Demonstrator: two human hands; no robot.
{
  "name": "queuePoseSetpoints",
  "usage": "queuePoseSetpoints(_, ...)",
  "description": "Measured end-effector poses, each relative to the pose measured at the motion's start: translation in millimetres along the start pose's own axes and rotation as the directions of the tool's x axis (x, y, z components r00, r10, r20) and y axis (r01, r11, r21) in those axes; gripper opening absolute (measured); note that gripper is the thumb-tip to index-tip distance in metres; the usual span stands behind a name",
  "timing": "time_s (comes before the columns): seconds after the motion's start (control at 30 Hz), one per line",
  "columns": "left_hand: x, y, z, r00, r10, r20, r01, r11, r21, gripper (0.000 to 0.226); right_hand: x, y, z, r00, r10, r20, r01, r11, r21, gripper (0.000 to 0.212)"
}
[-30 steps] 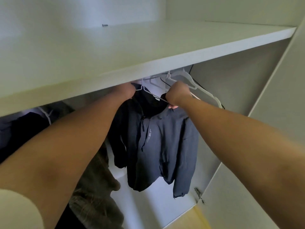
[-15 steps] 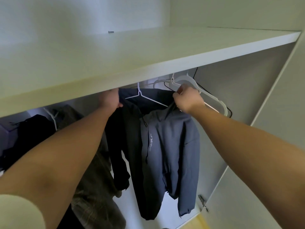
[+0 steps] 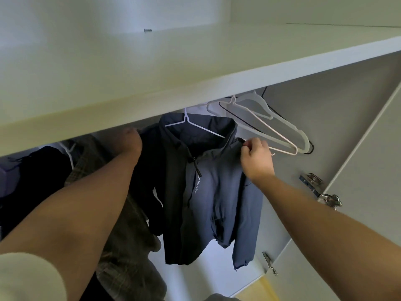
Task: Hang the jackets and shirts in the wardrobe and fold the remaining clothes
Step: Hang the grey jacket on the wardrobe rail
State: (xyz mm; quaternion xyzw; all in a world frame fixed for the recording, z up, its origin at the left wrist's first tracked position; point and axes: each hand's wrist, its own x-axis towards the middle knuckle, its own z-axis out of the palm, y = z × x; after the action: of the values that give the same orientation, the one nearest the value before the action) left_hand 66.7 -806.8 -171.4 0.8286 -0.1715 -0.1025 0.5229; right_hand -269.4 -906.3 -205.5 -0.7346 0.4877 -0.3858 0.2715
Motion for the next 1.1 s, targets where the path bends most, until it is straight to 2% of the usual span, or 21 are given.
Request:
queuePoseSetpoints(0.13, 0, -14, 8, 0.986, 0.146, 0.082, -0.136, 0.984, -0.116, 0.034, -7, 13, 7, 0.997, -0.046, 0.056, 0.051, 0.994, -0.094, 0.025)
queuePoseSetpoints(0.37, 9, -23, 14, 0.977, 0.183, 0.111, -0.193, 0.978, 0.077, 0.047, 6, 2, 9, 0.989, -0.122, 0.079, 0.133, 0.980, -0.150, 0.025)
queuePoseSetpoints(0.53, 9, -28, 18, 0.982, 0.151, 0.116, -0.152, 0.988, 0.001, 0.045, 18, -23, 18, 0.961, -0.236, 0.144, 0.269, 0.919, -0.289, 0.023)
queuePoseSetpoints(0.7, 11, -39, 19, 0.998, 0.046, 0.052, -0.040, 0.993, -0.114, 0.043, 23, -26, 19, 0.942, -0.319, 0.102, 0.334, 0.872, -0.358, 0.025)
queuePoseSetpoints(0.83, 14, -56, 13, 0.997, -0.069, 0.016, 0.070, 0.997, -0.017, 0.044, 24, -20, 18, 0.919, -0.381, 0.097, 0.387, 0.834, -0.394, 0.028)
queuePoseSetpoints(0.97, 19, -50, 11, 0.998, -0.063, 0.025, 0.062, 0.997, 0.035, 0.043, 27, -15, 17, 0.919, -0.381, 0.102, 0.391, 0.845, -0.365, 0.029)
queuePoseSetpoints(1.03, 15, -44, 10, 0.999, -0.019, -0.035, 0.024, 0.988, 0.150, 0.040, 28, -14, 16, 0.921, -0.368, 0.130, 0.390, 0.859, -0.332, 0.029)
queuePoseSetpoints(1.1, 6, -39, 8, 0.987, 0.143, -0.080, -0.112, 0.946, 0.305, 0.045, 29, -14, 18, 0.924, -0.348, 0.158, 0.381, 0.873, -0.304, 0.030)
